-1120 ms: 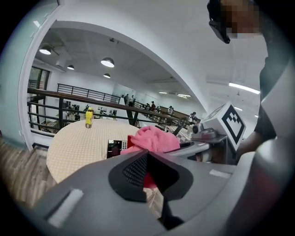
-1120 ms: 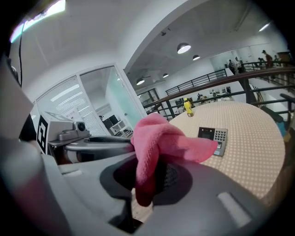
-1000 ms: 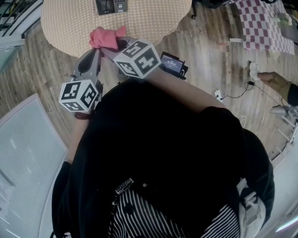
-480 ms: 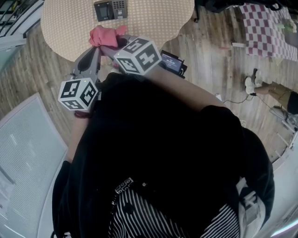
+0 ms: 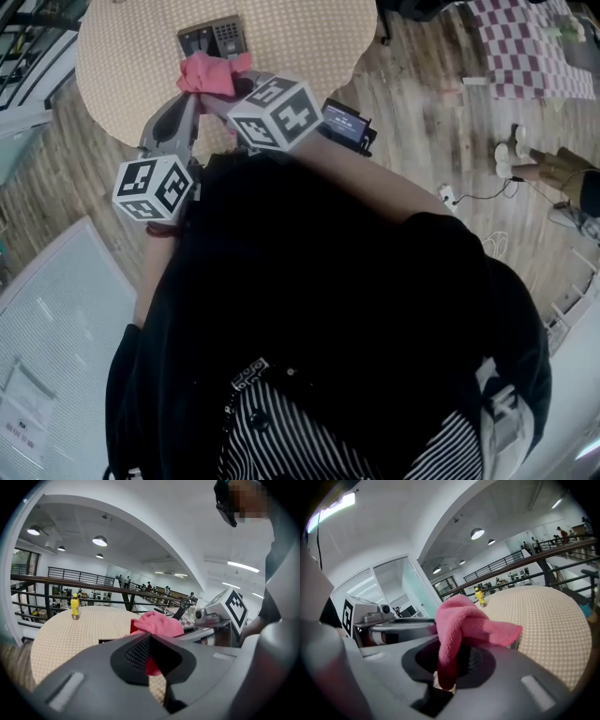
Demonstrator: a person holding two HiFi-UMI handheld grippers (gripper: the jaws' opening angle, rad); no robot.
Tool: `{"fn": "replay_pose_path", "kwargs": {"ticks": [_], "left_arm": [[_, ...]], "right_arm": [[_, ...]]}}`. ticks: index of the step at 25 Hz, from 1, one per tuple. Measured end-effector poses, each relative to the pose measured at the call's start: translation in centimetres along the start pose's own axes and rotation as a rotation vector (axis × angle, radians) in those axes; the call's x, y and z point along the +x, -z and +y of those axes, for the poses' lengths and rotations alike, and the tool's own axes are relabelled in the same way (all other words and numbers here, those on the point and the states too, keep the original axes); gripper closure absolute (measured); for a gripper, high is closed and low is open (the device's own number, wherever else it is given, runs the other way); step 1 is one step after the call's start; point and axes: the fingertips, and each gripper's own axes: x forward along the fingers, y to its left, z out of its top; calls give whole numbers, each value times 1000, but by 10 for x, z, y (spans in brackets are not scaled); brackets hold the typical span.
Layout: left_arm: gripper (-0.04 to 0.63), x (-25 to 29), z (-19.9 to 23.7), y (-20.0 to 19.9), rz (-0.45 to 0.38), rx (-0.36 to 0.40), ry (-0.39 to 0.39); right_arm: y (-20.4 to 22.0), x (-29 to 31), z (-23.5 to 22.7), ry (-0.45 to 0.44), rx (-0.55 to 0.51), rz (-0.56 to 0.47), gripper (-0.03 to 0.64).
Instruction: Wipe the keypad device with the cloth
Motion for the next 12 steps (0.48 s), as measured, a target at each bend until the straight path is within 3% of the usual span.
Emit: {"fn": "replay_pose_path", "kwargs": {"ticks": [5, 12], "left_arm": [[592, 22, 5, -15, 19, 40, 74], [592, 40, 38, -17, 81, 38, 154]], "right_arm": [[-17, 1, -20, 61, 37, -29, 555], [-25, 32, -34, 105, 86, -19, 555]]}}
